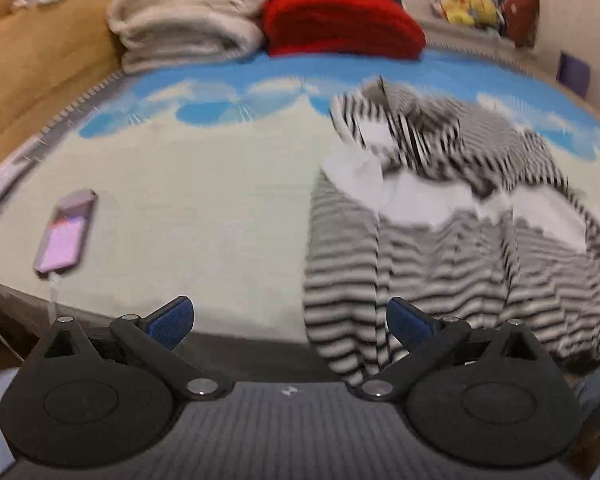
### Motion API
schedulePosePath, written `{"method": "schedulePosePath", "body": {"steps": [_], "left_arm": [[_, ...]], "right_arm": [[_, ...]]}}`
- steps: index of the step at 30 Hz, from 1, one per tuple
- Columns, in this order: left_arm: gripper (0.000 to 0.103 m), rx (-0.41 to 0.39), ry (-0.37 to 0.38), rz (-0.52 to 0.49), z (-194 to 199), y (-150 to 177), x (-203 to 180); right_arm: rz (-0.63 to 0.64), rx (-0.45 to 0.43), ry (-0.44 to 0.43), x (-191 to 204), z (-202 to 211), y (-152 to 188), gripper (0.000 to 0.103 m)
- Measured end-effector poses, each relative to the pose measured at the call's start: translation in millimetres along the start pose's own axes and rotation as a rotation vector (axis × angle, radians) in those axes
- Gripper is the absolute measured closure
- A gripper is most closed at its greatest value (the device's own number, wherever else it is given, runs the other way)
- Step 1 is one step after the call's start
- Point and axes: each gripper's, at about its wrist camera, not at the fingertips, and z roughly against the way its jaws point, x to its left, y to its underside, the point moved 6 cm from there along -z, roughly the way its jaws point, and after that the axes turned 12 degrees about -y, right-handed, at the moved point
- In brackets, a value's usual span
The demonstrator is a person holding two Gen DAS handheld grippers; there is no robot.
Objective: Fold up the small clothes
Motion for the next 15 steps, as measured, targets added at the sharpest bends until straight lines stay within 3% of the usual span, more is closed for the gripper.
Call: {"method": "schedulePosePath", "body": {"steps": [2, 5, 10, 15], "left_arm": [[0.000, 0.037, 0.035, -0.008, -17.7, 9.8, -9.6], [0.000, 0.078, 0.064, 0.000, -42.5, 17.3, -18.5], [0.000, 0.131, 0.094, 0.031, -78.1, 18.4, -20.8], [0.000, 0.147, 0.129, 0.026, -93.9, 18.7, -21.9]], "right_arm": [[-0.119, 0.144, 0.046, -27.2, -46.8, 37.8, 0.009], [-0.205, 0.287, 0.063, -47.7, -96.0, 80.4, 0.012], [-0.185, 0.405, 0.142, -65.8, -138.3, 121.5, 0.011], [-0.253, 0.478, -0.020, -60.9, -160.2, 133.5, 0.007]]}}
